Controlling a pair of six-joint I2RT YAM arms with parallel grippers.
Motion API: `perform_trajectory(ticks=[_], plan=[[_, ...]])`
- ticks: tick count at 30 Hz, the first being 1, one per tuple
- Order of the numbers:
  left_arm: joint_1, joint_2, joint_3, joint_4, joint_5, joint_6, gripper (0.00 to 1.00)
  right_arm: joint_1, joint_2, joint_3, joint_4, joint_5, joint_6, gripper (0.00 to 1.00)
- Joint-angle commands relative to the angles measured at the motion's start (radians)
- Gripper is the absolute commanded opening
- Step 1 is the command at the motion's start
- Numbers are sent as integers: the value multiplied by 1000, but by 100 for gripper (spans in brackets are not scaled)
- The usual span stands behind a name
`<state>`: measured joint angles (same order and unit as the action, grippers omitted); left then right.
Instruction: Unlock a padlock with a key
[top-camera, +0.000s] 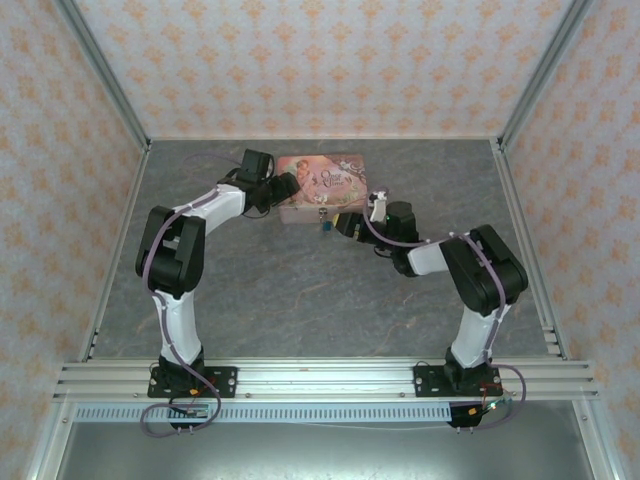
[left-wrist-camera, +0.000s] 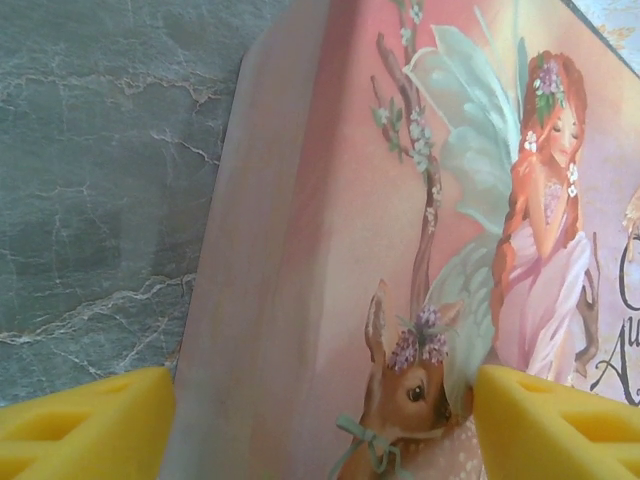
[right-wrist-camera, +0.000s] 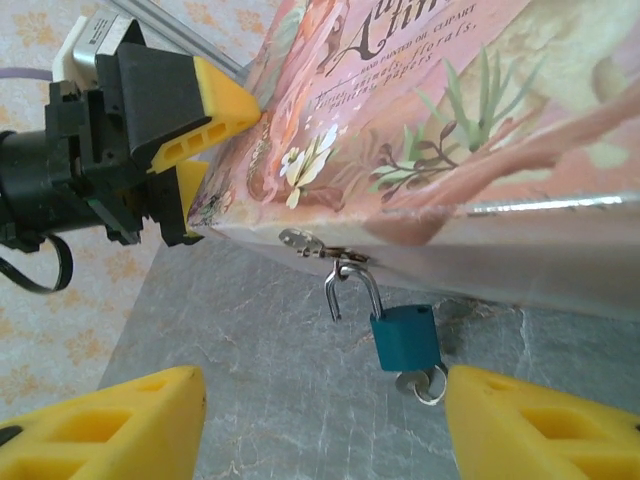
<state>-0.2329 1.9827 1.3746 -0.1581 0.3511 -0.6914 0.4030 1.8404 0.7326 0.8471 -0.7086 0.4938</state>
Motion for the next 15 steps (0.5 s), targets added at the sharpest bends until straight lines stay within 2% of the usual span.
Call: perform_trajectory(ticks=[1,7,15], plan=[[4,-19,-94,-64,3,-2,76,5,38,45,40,-49,-13,65],[-8,-57,-176,-35,-7,-22,75,17,111,113,44,-87,-17,66],[-21,-67,-200,-37,-26,-29,75,37,174,165,38,-113,-12,66]])
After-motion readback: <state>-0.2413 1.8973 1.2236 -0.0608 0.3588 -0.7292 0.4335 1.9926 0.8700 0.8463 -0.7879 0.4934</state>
